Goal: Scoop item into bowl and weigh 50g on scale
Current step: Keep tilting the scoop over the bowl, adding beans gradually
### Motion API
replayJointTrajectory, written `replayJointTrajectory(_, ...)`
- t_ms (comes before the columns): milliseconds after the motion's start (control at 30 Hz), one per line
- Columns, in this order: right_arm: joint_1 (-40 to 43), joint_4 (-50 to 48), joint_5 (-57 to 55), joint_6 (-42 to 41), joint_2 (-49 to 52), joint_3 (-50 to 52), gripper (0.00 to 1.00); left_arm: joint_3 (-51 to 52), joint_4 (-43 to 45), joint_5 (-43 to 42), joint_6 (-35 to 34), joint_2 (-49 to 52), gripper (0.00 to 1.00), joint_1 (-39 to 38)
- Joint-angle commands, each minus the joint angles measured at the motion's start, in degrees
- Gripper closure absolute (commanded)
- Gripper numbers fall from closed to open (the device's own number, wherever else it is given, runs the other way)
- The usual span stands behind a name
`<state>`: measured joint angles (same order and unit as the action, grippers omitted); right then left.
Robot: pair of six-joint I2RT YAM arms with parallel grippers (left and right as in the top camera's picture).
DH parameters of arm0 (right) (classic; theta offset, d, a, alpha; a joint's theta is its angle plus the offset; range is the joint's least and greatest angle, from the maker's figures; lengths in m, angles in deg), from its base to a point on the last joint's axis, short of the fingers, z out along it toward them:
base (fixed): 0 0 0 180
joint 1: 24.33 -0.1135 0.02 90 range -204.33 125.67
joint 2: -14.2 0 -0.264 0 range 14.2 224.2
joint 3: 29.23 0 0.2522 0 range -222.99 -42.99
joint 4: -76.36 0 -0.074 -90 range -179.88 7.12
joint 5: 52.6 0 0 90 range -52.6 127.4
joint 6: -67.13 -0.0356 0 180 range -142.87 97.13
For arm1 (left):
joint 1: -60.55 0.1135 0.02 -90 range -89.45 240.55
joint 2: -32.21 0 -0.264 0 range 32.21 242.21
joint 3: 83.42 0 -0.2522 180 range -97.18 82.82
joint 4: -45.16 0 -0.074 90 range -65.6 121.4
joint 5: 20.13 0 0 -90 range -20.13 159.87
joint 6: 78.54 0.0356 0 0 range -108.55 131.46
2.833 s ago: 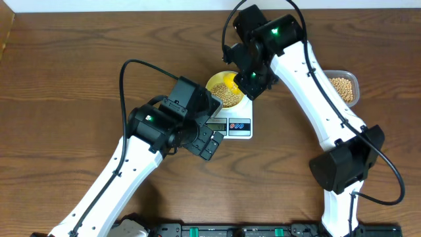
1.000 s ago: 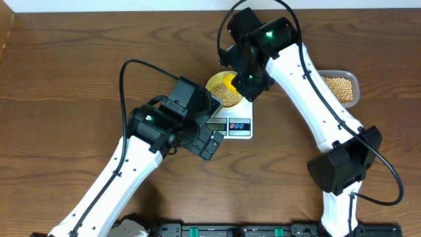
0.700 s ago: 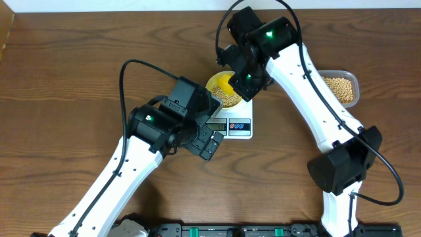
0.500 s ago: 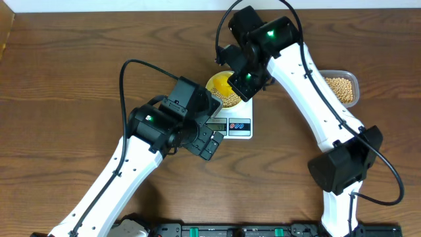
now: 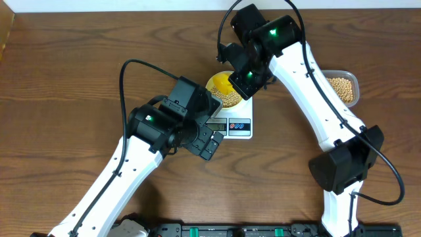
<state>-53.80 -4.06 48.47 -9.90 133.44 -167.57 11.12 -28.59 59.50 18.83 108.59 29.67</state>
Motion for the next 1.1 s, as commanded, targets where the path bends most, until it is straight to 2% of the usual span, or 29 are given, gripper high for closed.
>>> replayJointTrajectory(0,0.24,-0.15,-0.44,-0.70,-0.07,-1.22,0.99,-0.74,-0.13,0.15,0.11,-0.46,0.02,-0.07)
replayJointTrajectory(367,0.28,-0.20,-1.07,-0.70,-0.02,-1.01,0.99,-0.74,-0.13,0.15,0.11,-0.46,0.02,-0.07)
replayJointTrajectory(500,0.17,-0.59,-2.58,-0.46,-0.02,2.03,0.99,-0.74,-0.13,0.15,0.11,-0.46,0.02,-0.07)
replayJointTrajectory(1067,0.17,-8.96,-5.18,-0.48,0.04,9.53,0.99,-0.74,-0.13,0.15,0.11,-0.46,0.02,-0.07)
